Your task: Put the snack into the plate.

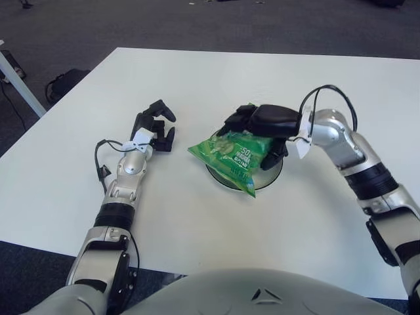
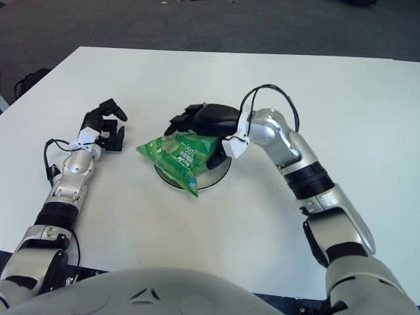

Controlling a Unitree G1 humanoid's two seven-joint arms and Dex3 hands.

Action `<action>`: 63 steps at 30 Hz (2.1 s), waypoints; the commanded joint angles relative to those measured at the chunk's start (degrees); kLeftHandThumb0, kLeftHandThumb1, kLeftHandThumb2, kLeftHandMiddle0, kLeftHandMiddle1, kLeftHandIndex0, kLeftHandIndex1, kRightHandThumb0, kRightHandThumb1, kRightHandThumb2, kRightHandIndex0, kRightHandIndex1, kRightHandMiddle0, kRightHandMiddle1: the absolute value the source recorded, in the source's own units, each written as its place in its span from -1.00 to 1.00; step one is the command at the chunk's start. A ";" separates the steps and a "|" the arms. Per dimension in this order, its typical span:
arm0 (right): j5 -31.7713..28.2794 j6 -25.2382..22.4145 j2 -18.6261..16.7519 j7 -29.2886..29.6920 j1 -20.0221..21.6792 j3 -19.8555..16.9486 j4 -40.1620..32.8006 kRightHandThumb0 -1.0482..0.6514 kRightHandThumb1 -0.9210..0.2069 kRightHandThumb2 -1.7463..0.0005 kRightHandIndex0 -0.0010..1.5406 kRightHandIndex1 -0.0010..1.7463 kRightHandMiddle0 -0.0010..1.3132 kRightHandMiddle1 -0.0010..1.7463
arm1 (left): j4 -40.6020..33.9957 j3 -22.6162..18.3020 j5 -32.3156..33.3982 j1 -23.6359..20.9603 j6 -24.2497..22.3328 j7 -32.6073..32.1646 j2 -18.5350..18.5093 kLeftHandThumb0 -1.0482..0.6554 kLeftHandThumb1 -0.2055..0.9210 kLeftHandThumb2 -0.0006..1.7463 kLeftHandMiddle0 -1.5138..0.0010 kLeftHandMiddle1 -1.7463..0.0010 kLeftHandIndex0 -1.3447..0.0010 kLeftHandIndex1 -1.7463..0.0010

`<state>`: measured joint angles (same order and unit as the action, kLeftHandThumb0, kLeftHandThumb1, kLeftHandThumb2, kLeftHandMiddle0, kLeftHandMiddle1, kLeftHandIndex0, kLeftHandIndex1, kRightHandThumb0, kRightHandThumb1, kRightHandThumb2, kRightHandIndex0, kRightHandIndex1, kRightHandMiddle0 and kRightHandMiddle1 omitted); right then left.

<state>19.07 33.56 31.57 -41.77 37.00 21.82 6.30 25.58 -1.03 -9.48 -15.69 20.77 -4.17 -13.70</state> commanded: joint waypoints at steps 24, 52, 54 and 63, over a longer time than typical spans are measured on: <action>-25.40 -17.35 0.08 -28.63 24.40 -11.74 39.43 -0.77 -0.02 0.14 -1.00 -1.00 -0.99 -0.98 | 5.03 0.48 1.30 5.22 0.16 1.63 2.29 -0.39 -0.27 0.66 -0.78 -1.00 -0.05 -1.00; -27.83 -49.81 -10.87 14.51 -3.64 -27.19 8.70 -0.26 -0.14 -0.22 -0.76 0.27 -1.00 0.28 | 5.60 1.16 0.19 4.99 -0.70 1.50 0.54 -0.38 -0.24 0.64 -0.77 -1.00 -0.04 -1.00; -28.24 -50.48 -12.20 17.07 -3.99 -27.72 9.14 -0.26 -0.22 -0.21 -0.74 0.33 -1.00 0.45 | 5.64 1.11 0.37 5.00 -0.75 1.58 0.60 -0.39 -0.26 0.65 -0.77 -1.00 -0.05 -1.00; -28.86 -47.08 -16.28 25.85 -3.27 -30.88 16.88 -0.19 -0.84 0.27 -0.65 0.54 -0.70 0.96 | 6.53 0.49 1.84 4.73 0.01 1.74 1.27 -0.39 -0.28 0.67 -0.77 -1.00 -0.06 -1.00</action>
<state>-9.77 -14.87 15.98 -18.60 33.77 -7.35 20.91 27.26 -1.23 -7.59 -16.48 20.85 -2.74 -14.33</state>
